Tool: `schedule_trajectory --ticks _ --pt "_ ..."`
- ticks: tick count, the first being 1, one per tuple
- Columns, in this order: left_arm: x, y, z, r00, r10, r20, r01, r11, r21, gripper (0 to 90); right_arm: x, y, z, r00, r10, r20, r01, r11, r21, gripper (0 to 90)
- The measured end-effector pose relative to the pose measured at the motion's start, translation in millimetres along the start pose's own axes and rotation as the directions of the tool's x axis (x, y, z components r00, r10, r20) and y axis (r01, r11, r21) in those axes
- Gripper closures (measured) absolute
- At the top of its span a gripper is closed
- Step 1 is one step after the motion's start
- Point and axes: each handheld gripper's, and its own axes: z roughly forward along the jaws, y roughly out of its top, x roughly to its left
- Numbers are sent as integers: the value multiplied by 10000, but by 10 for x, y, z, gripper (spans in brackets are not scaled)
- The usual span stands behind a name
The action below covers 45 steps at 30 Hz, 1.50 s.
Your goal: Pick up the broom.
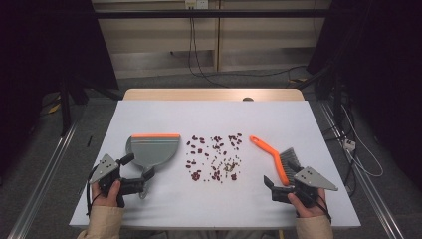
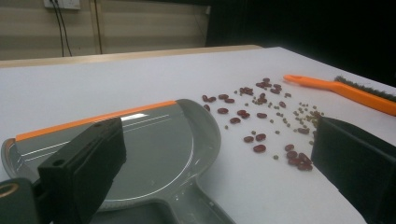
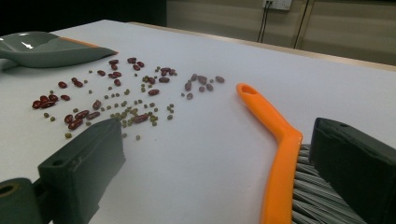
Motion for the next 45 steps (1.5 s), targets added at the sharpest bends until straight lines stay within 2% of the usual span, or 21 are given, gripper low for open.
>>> schedule_trajectory --ticks 11,17,19,22,27,32,37,42,45 --pt "4 -1 -5 10000 40 5 -40 10000 20 31 36 26 24 9998 -101 -168 103 9999 87 31" --pt "5 -2 -2 10000 70 11 -70 10000 27 31 19 100 83 9986 -193 -489 201 9997 155 44" --pt "7 -2 -2 10000 56 -2 -56 10000 18 31 11 115 91 9990 -203 -394 210 9997 159 45" --pt "10 -1 -2 10000 60 1 -60 10000 9 31 -23 183 142 9999 69 152 -73 9996 254 45" --pt "15 -4 3 10000 30 21 -30 10000 8 31 -44 240 163 9995 171 256 -178 9994 289 42" --pt "18 -7 1 10000 -5 15 5 10000 6 31 -97 280 230 9979 582 285 -594 9973 441 38" --pt "16 -11 2 10000 11 16 -11 10000 34 31 -178 315 298 9968 779 175 -788 9949 624 80" --pt "23 -10 -2 10000 -73 13 73 10000 10 31 -253 374 386 9947 900 501 -943 9914 911 136" --pt "29 -14 3 10000 -50 26 50 10000 52 31 -338 434 469 9928 1048 588 -1113 9864 1212 208"
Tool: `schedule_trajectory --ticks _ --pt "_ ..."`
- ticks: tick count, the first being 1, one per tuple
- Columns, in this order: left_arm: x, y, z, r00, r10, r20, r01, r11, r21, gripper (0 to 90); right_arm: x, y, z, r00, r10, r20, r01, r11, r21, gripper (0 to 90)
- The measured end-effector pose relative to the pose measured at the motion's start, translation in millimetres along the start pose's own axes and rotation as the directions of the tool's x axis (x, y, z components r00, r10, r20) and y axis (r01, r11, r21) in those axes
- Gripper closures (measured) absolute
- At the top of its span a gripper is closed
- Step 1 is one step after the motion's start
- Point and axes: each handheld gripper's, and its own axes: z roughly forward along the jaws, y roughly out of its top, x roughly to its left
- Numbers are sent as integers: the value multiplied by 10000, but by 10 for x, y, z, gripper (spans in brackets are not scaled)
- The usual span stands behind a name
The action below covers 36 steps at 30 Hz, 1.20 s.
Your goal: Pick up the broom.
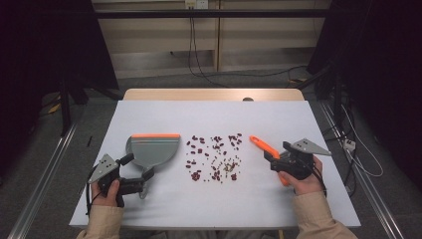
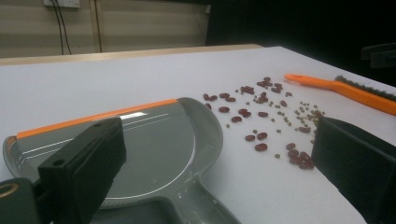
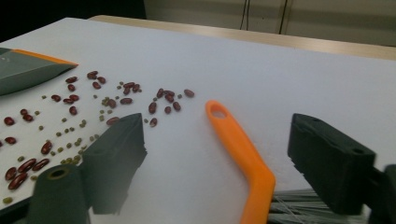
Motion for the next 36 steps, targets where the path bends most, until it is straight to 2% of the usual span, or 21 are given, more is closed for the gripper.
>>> schedule_trajectory --ticks 2,10,12,14,17,20,22,24,25,27,29,31,32,33,36 --pt "1 -5 7 10000 -17 -5 17 10000 71 32 -27 35 41 9999 106 43 -107 9998 165 235" --pt "7 -3 10 10000 -58 20 58 10000 51 32 -92 134 186 9999 23 117 -31 9974 726 341" --pt "7 -3 12 10000 -49 34 49 10000 62 32 -109 153 225 9999 -141 -26 143 9957 914 380" --pt "7 -4 14 10000 -55 41 55 10000 72 32 -124 165 267 9998 -177 -129 191 9928 1180 414" --pt "9 -3 15 10000 -40 42 40 9999 95 32 -146 188 337 9994 -345 70 328 9852 1685 471" --pt "11 -3 15 10000 -43 63 43 10000 89 32 -160 198 362 9991 -358 225 309 9816 1884 494" --pt "13 -3 14 10000 -34 75 33 10000 93 32 -176 206 395 9990 -286 332 206 9753 2199 499" --pt "14 -4 13 10000 -37 74 37 9999 100 32 -181 205 405 9989 -291 365 201 9741 2252 497" --pt "14 -3 13 10000 -28 71 28 10000 94 32 -188 201 424 9982 -353 495 226 9713 2368 517" --pt "11 -1 13 10000 -37 80 36 10000 57 32 -197 195 444 9988 -190 459 65 9660 2585 527" --pt "10 -1 13 10000 -36 80 36 10000 57 32 -203 189 453 9984 -294 485 154 9631 2686 540" --pt "8 -2 14 10000 -39 88 38 10000 54 32 -214 168 485 9986 -259 458 104 9505 3106 554" --pt "8 -2 15 10000 -40 88 40 10000 55 32 -214 168 485 9986 -259 458 104 9505 3106 554" --pt "8 -2 15 10000 -42 88 42 10000 56 32 -221 162 495 9990 -219 400 77 9456 3252 566" --pt "9 -2 16 9999 -37 103 36 10000 65 33 -238 156 520 9993 -38 385 -109 9270 3749 582"
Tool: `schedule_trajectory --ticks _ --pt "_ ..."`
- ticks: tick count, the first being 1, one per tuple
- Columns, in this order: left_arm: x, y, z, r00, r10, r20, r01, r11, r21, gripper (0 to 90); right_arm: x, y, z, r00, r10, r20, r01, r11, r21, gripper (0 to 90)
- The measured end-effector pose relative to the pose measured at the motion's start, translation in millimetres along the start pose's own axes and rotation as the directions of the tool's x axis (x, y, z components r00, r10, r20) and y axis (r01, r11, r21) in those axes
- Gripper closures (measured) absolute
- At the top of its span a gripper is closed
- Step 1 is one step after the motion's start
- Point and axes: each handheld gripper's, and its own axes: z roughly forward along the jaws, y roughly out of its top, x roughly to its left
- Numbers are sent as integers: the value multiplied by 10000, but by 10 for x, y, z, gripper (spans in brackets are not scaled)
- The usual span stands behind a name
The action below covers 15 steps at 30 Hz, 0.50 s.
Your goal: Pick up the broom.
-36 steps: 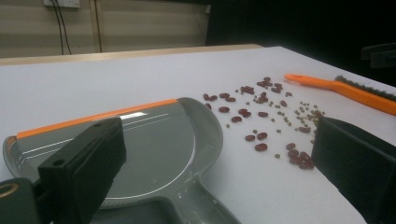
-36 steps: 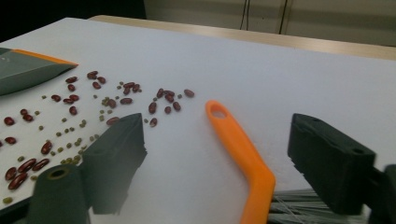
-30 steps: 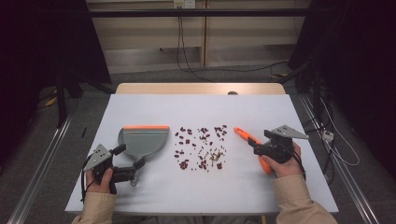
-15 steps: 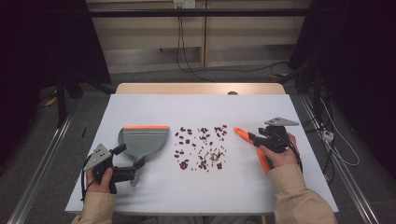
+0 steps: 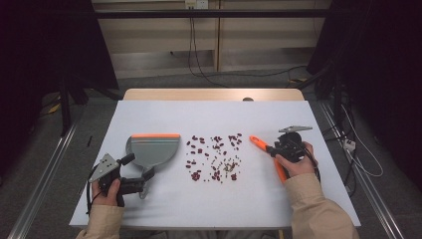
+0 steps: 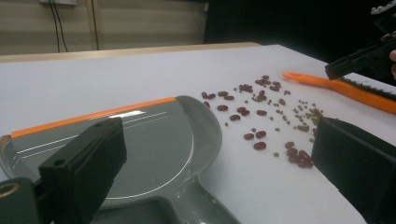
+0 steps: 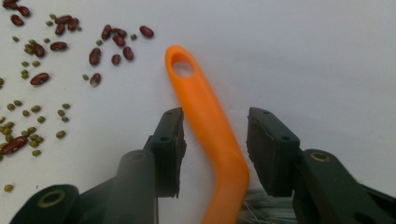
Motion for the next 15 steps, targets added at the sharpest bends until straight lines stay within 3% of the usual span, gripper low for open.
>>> schedule_trajectory --ticks 3,15 --pt "-1 0 1 10000 -8 14 8 10000 -10 33 -21 20 16 9999 91 -42 -89 9988 472 582" --pt "-4 0 2 10000 -8 26 8 10000 6 32 -65 58 34 9996 245 151 -261 9936 1100 618"
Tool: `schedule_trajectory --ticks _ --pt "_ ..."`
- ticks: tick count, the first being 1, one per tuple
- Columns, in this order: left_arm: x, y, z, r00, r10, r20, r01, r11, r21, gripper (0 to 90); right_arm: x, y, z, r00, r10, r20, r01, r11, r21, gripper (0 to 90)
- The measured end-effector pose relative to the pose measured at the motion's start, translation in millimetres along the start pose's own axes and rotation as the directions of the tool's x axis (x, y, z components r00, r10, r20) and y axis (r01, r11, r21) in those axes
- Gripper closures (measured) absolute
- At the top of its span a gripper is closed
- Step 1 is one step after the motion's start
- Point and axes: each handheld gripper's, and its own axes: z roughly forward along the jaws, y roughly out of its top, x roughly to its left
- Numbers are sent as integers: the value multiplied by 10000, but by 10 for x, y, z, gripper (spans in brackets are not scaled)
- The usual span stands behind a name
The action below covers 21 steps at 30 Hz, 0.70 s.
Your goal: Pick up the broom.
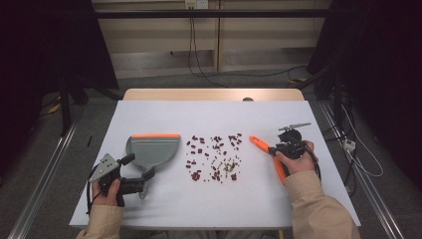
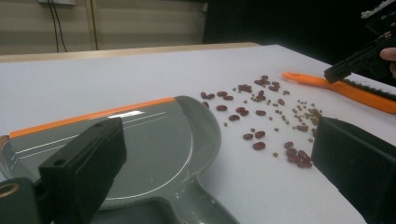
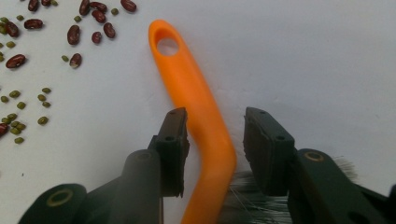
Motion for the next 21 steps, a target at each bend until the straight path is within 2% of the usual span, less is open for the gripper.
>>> schedule_trajectory --ticks 3,12,18,21 --pt "1 0 0 10000 -3 7 3 10000 -9 33 -7 0 21 10000 44 73 -46 9998 170 640" --pt "-3 -1 4 10000 16 -8 -16 10000 14 33 3 -18 72 9998 6 -179 8 9970 772 634" --pt "-5 1 2 10000 21 -30 -21 10000 -13 34 77 8 95 9988 -416 272 384 9934 1083 630" --pt "-2 4 0 10000 21 -50 -21 10000 -33 34 75 30 107 9994 -176 301 137 9923 1232 644"
